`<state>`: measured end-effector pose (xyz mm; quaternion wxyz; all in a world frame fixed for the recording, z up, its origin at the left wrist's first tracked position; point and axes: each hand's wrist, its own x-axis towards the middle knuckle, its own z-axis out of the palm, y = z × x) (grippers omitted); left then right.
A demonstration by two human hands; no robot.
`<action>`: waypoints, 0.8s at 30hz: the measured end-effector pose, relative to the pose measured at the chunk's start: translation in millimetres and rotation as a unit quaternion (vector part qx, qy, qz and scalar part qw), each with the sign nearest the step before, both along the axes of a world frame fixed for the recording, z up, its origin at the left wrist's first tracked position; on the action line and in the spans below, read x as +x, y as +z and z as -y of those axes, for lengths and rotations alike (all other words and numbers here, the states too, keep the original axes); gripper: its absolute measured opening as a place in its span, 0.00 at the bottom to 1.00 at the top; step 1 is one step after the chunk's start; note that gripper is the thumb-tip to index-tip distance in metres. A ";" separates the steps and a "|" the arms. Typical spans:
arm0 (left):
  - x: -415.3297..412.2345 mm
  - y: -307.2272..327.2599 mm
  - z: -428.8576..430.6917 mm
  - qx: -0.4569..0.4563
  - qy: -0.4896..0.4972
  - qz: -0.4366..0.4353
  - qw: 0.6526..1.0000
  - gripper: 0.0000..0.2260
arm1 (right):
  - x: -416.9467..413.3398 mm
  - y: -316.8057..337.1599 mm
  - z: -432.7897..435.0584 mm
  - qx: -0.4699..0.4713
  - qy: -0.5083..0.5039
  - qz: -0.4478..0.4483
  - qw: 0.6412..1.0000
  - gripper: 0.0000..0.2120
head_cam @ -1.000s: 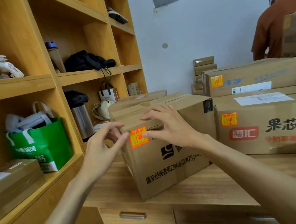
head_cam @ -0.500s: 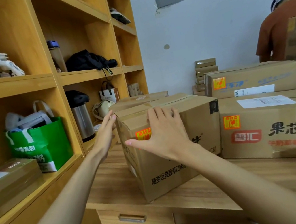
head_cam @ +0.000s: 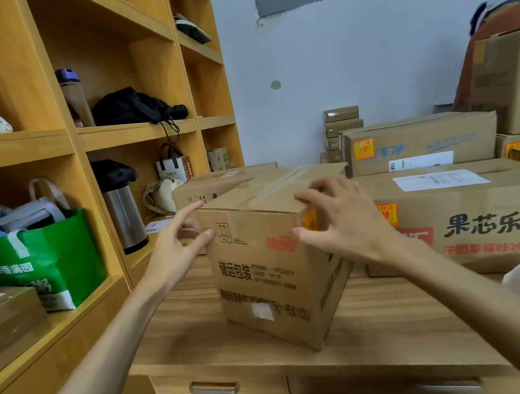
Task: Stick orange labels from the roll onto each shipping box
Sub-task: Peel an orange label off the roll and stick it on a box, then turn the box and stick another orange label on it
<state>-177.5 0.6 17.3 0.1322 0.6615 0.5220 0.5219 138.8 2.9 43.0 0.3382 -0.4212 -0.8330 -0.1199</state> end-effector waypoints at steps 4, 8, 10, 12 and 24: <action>26.3 4.5 0.6 0.031 0.007 -0.047 0.998 0.22 | 36.8 10.4 -8.3 -0.071 0.018 -0.013 0.997 0.31; 44.2 1.4 0.3 0.068 0.002 -0.059 0.996 0.21 | 64.8 16.8 -16.7 -0.155 0.101 -0.085 0.979 0.22; 55.0 2.6 1.5 0.084 -0.001 -0.069 0.994 0.20 | 79.0 15.3 -23.9 -0.167 0.117 -0.109 0.973 0.19; 65.4 4.7 1.6 0.099 -0.013 -0.081 0.992 0.19 | 91.3 12.3 -31.8 -0.175 0.124 -0.130 0.968 0.18; 102.1 4.8 -10.0 0.111 -0.015 -0.109 0.988 0.17 | 112.8 -9.9 -51.3 -0.159 0.092 -0.245 0.952 0.19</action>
